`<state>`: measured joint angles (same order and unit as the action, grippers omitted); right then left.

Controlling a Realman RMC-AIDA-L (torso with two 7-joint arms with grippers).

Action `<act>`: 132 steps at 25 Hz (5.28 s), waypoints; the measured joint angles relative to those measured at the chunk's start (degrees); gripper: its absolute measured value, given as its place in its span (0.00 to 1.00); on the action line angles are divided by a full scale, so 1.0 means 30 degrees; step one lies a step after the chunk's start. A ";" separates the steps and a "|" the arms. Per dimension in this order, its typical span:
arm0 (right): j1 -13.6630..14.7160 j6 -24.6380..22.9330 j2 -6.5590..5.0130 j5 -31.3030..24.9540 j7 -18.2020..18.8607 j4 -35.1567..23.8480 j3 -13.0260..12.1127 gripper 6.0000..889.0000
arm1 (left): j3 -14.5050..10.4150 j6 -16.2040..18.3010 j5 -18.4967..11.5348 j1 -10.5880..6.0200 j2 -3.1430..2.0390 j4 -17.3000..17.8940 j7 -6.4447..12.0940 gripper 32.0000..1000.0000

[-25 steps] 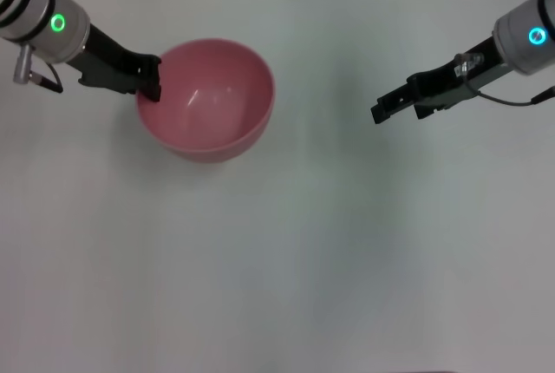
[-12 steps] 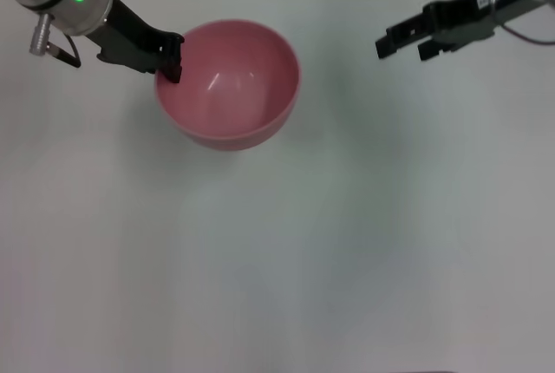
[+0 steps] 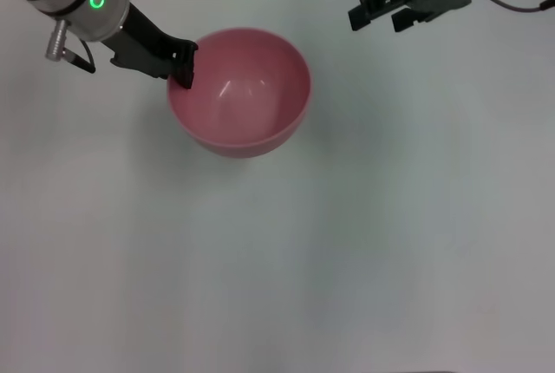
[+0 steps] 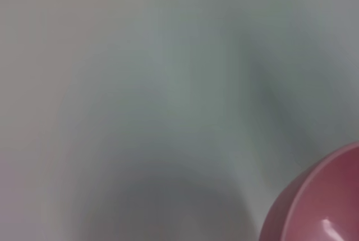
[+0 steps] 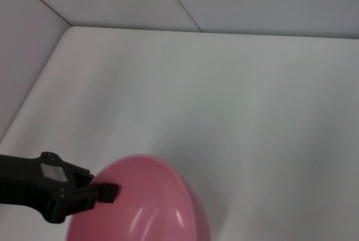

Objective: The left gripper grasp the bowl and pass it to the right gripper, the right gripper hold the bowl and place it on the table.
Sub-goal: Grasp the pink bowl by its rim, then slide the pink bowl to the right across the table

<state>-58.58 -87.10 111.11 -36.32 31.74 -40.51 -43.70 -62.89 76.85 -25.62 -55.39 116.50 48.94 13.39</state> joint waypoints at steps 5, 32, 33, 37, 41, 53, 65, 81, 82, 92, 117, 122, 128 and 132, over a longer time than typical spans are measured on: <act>-0.0372 0.0179 0.0194 -0.0046 0.0052 0.0100 -0.0156 0.95 | -0.0011 -0.0040 0.0031 -0.0126 0.0010 0.0017 -0.0008 0.02; -0.0812 0.3542 0.1818 0.0987 0.0026 0.1590 -0.2335 0.94 | -0.0012 0.0340 -0.0249 -0.1598 0.0136 0.0212 -0.0246 0.02; -0.0825 0.3613 0.1826 0.1004 -0.0017 0.1683 -0.2338 0.94 | -0.0003 0.0343 -0.0249 -0.1600 0.0134 0.0212 -0.0255 0.02; -0.0917 0.3621 0.1832 0.1005 -0.0088 0.1820 -0.2289 0.94 | 0.0058 0.0338 -0.0254 -0.1604 0.0130 0.0211 -0.0273 0.02; -0.0974 0.3941 0.1851 0.0978 -0.0320 0.2040 -0.2302 0.94 | 0.0085 0.0287 -0.0276 -0.1607 0.0132 0.0211 -0.0274 0.02; -0.1234 0.4575 0.2059 0.0722 0.0878 0.2665 -0.2455 0.56 | 0.0036 0.0170 -0.0265 -0.1502 0.0148 0.0208 -0.0312 0.02; -0.1136 0.4552 0.2102 0.0551 0.1083 0.2559 -0.2361 0.26 | 0.0025 0.0137 -0.0386 -0.1430 0.0155 0.0207 -0.0317 0.02; -0.0919 0.4595 0.2091 0.0261 0.1084 0.2569 -0.2308 0.20 | 0.0148 0.0100 -0.0474 -0.1434 0.0162 0.0208 -0.0285 0.03; -0.0919 0.4606 0.2091 0.0256 0.1086 0.2571 -0.2308 0.19 | 0.0168 0.0100 -0.0477 -0.1433 0.0162 0.0208 -0.0298 0.03; -0.0817 0.4831 0.2100 0.0239 0.1093 0.2576 -0.2244 0.17 | 0.0304 0.0142 -0.1095 -0.1328 0.0074 0.0084 -0.0389 0.04; -0.0485 0.4615 0.1966 0.0228 0.1050 0.2574 -0.1324 0.15 | 0.1306 0.0655 -0.2839 -0.1193 -0.0044 0.0172 0.0347 0.71; -0.0482 0.4635 0.1948 0.0243 0.1051 0.2574 -0.1002 0.15 | 0.1149 0.0823 -0.2657 -0.1238 -0.0045 0.0180 0.0405 0.80; -0.0438 0.4681 0.1924 0.0258 0.1055 0.2642 -0.0852 0.14 | 0.1103 0.0935 -0.2593 -0.1272 -0.0100 0.0258 0.0415 0.80; -0.0315 0.4713 0.1920 0.0268 0.1050 0.2701 -0.0841 0.14 | 0.1102 0.1373 -0.2570 -0.1272 -0.0200 0.0852 0.0412 0.80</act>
<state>-59.53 -72.96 116.87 -35.52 34.89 -32.41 -46.22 -59.59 80.96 -33.33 -59.20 115.91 51.50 14.62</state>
